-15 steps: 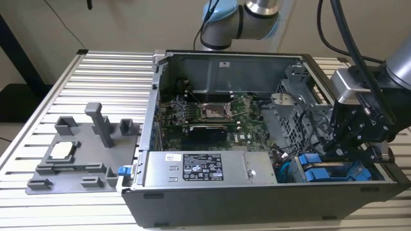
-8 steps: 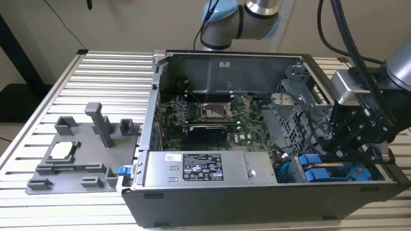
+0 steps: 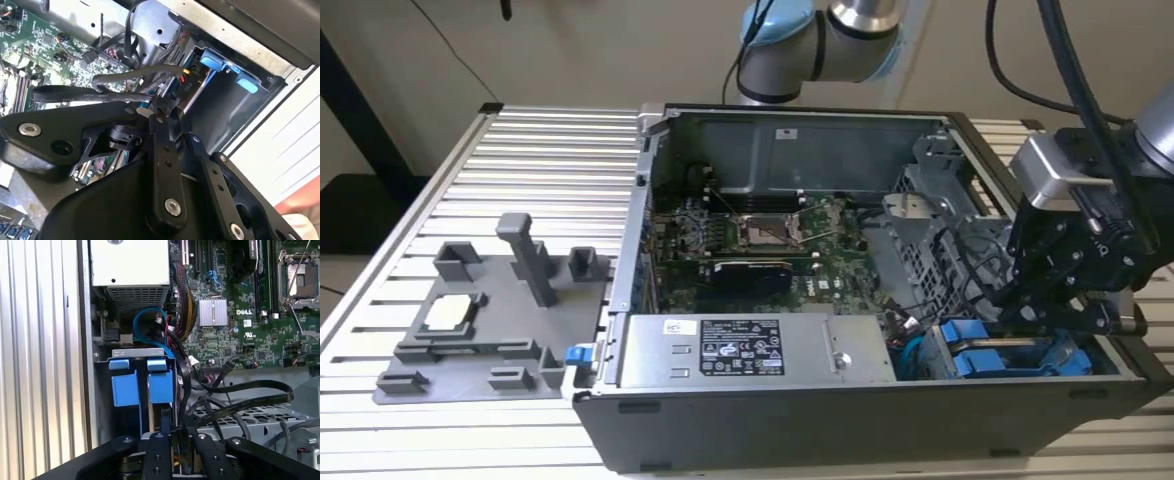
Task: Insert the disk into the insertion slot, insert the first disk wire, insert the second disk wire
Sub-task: 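Insert the second disk wire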
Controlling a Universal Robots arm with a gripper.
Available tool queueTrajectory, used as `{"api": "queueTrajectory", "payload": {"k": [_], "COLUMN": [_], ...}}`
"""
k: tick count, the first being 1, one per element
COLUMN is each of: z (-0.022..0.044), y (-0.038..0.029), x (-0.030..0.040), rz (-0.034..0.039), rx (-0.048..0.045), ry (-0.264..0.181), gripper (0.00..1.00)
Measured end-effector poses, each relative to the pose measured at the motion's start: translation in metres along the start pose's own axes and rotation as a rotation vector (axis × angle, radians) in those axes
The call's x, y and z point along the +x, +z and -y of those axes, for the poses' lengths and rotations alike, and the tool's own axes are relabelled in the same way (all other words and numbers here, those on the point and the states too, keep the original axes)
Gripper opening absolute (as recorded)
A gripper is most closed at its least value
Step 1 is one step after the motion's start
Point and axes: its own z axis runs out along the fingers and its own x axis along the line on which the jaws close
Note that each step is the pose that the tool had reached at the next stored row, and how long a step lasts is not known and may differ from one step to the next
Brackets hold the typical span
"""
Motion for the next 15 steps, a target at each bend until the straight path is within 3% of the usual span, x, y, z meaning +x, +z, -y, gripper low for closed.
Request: {"api": "queueTrajectory", "payload": {"k": [5,7,9,15], "z": [0.0002,0.0002,0.0002,-0.0076], "y": [-0.0002,0.0000,-0.0001,-0.0030], "x": [0.0010,0.0014,0.0020,0.0022], "rz": [0.0022,0.0027,0.0028,0.0102], "rx": [0.0001,0.0002,0.0007,0.0043], "ry": [0.002,0.004,0.007,0.009], "gripper": [0.24,0.16,0.16,0.16]}}
